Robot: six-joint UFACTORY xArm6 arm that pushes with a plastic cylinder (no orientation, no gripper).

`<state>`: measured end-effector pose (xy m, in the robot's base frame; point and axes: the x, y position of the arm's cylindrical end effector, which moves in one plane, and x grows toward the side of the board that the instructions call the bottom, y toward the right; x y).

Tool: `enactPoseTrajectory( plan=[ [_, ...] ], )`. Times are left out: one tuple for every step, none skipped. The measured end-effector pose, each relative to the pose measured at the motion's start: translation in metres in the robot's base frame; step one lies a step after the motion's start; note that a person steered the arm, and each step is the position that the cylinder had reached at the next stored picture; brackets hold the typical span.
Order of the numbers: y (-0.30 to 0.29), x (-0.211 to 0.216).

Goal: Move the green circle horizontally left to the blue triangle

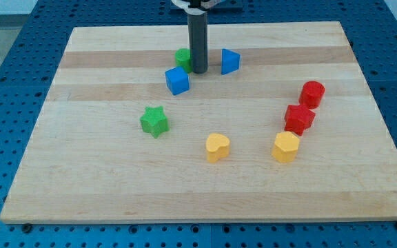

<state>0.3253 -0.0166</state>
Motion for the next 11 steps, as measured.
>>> enactPoseTrajectory(
  plan=[
    [0.0,-0.005],
    [0.003,-0.014],
    [0.039,-0.021],
    [0.057,-0.018],
    [0.07,-0.022],
    [0.082,-0.065],
    [0.147,-0.097],
    [0.211,-0.048],
    [0.236,0.014],
    [0.237,0.068],
    [0.237,0.084]
  ],
)
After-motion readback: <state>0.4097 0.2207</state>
